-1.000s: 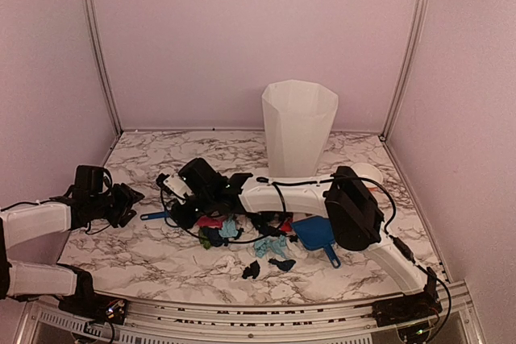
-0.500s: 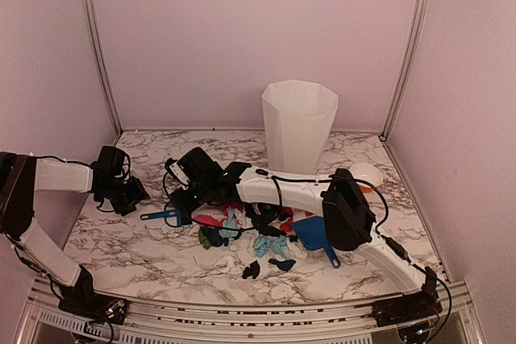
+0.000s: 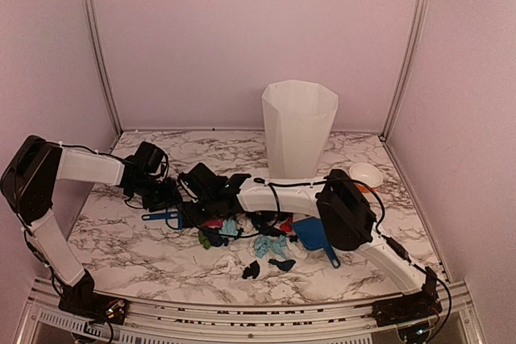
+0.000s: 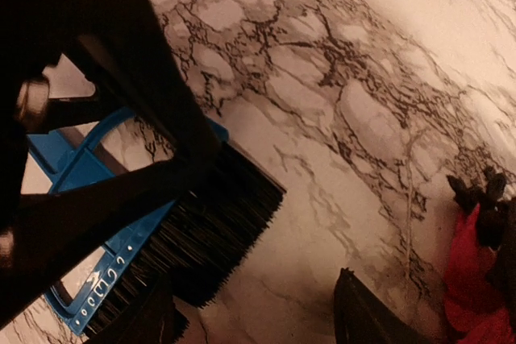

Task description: Sweep away the paper scraps from the table

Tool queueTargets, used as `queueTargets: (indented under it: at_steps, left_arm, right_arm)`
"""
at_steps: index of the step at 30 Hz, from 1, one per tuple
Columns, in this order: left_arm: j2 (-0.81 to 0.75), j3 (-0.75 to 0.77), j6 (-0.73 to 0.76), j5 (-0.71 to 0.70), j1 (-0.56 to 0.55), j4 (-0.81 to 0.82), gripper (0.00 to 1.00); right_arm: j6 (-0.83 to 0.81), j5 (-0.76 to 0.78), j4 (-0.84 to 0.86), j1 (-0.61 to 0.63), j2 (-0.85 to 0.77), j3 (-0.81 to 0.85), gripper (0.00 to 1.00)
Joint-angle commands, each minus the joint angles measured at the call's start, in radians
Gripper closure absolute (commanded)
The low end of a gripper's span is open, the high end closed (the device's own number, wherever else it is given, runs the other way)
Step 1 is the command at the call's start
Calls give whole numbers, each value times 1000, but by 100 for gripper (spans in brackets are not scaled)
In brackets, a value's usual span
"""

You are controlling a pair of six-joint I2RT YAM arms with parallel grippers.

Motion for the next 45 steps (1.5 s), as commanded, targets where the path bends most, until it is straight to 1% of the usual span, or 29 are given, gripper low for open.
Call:
queueTargets:
  at_steps: [1,5,6,10,13,16,19,22,24,27,30,35,37,39,42,45]
  left_arm:
    - [21,-31,-63,67,-42,-33,43]
    - [-32,-83,-143,139,-49,47,43]
    - [-48,-89,-156,155,-50,69,43]
    - [-98,-77,-186,207,-49,87,42]
    - [-127,-67,-212,252,-50,105,42]
    - [-182,-67,-226,227,-50,88,42]
    - [-274,-70,-243,135,-42,29,39]
    - [-369,-112,-279,45,1,-18,38]
    - [-435,-158,-297,1,46,-45,38]
    - [-530,-240,-308,-34,108,-69,37]
    - [-586,-299,-309,-36,143,-77,36]
    - [-604,-337,-299,-41,157,-81,36]
    - [-606,-343,-292,-40,161,-86,36]
    - [-607,-347,-281,-45,168,-97,36]
    - [-610,-364,-275,-47,185,-104,36]
    - [-595,-374,-267,-33,187,-98,35]
  right_arm:
    - [26,31,-36,17,-74,-106,35]
    - [64,58,-8,27,-151,-212,36]
    - [68,58,8,28,-194,-264,36]
    - [57,6,140,47,-336,-450,40]
    - [25,-21,147,73,-383,-497,42]
    - [-52,-46,152,80,-393,-495,42]
    - [-227,-142,179,65,-377,-480,40]
    - [-371,-204,198,50,-339,-455,39]
    - [-428,-257,206,30,-306,-416,39]
    - [-466,-321,203,-4,-242,-340,39]
    - [-503,-345,214,-13,-191,-272,39]
    - [-537,-366,116,-13,-46,-53,44]
    - [-548,-368,81,-9,-7,-4,45]
    - [-552,-361,72,-5,-4,-12,46]
    - [-542,-363,90,-2,-33,-80,46]
    - [-531,-361,62,0,-43,-105,48]
